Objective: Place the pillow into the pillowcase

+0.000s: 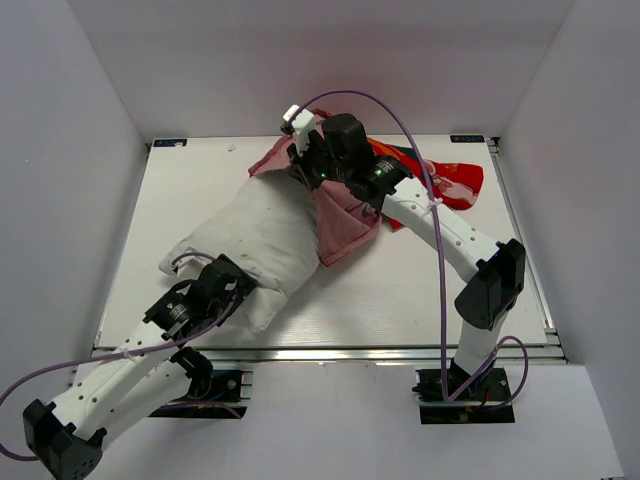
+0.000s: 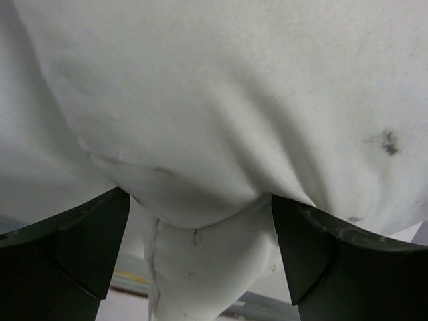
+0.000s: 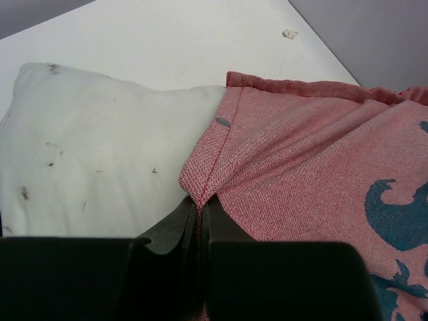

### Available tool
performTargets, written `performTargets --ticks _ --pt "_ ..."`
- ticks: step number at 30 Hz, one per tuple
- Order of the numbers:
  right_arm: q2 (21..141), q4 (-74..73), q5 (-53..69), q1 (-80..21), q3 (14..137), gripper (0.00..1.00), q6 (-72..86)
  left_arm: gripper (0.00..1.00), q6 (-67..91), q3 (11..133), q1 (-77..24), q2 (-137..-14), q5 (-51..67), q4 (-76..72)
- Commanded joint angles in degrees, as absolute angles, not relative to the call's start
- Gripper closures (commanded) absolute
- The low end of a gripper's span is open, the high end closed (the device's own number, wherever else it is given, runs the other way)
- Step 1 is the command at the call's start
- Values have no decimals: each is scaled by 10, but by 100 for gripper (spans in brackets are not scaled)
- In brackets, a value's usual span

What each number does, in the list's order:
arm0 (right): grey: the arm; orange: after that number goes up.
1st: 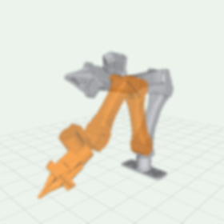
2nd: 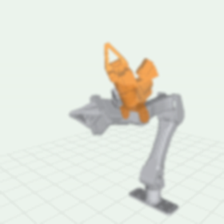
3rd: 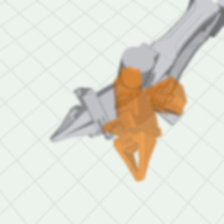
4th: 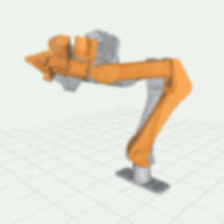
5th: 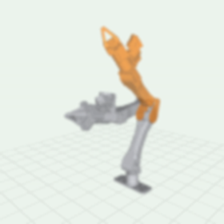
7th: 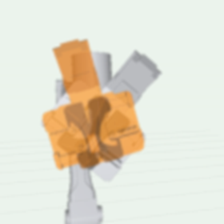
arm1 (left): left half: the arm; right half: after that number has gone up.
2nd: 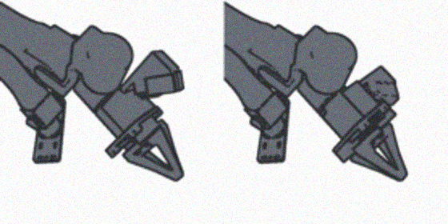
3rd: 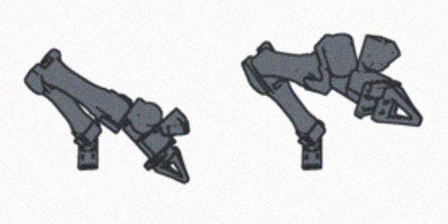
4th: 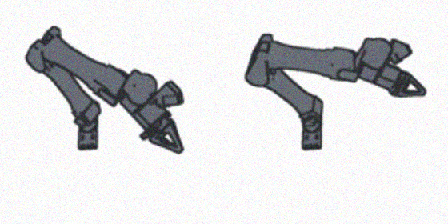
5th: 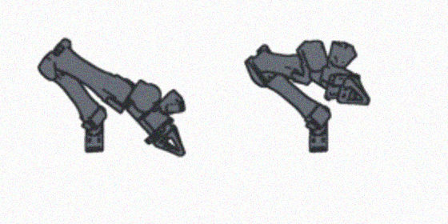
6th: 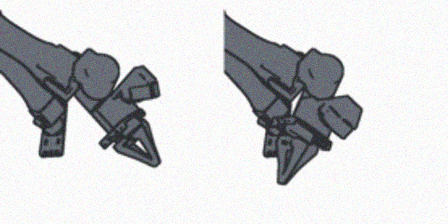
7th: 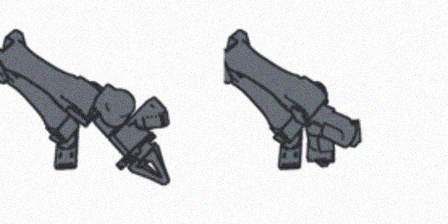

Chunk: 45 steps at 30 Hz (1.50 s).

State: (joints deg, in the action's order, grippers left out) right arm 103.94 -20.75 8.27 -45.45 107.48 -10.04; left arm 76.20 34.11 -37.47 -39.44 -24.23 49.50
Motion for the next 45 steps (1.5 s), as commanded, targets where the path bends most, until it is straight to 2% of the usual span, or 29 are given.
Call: performTargets --ticks 1,2,3,6,8,10,15,23,26,30,32,34,36,39,43,44,45 --pt "994 -188 123 -462 1069 100 -85 5 753 332 -344 -424 -252 375" --pt "990 -191 128 -462 1067 100 -86 11 739 325 -333 -426 -239 331" --pt "987 -192 130 -462 1065 100 -87 35 730 316 -313 -426 -228 307" --pt "977 -198 136 -462 1056 100 -92 78 685 298 -273 -418 -183 208" --pt "969 -200 148 -462 1049 100 -105 92 636 313 -259 -419 -143 142" --pt "959 -208 159 -462 1044 100 -115 100 588 342 -253 -430 -126 112" --pt "940 -201 156 -462 1029 100 -138 100 502 503 -253 -476 -55 55" --pt "937 -186 144 -430 1079 100 -105 100 410 817 -253 -668 68 42" --pt "959 -188 166 -399 1155 100 -43 100 400 966 -254 -775 100 24" --pt "1036 -192 196 -375 1361 100 45 100 403 1254 -254 -935 143 30" --pt "1041 -153 203 -369 1375 100 108 100 415 1344 -253 -992 150 13" --pt "1018 -43 202 -356 1323 100 181 100 438 1423 -254 -1049 154 -43" --pt "1012 24 177 -339 1310 100 229 100 469 1423 -253 -1059 144 -82" --pt "1018 21 148 -302 1318 100 300 100 491 1412 -254 -1066 151 -93" --pt "971 23 171 -237 1166 100 310 100 499 1297 -275 -1036 185 -83" --pt "956 32 182 -223 1062 100 306 100 498 1228 -292 -1029 192 -87" --pt "926 40 186 -195 1009 100 292 100 498 1192 -301 -1026 194 -92"
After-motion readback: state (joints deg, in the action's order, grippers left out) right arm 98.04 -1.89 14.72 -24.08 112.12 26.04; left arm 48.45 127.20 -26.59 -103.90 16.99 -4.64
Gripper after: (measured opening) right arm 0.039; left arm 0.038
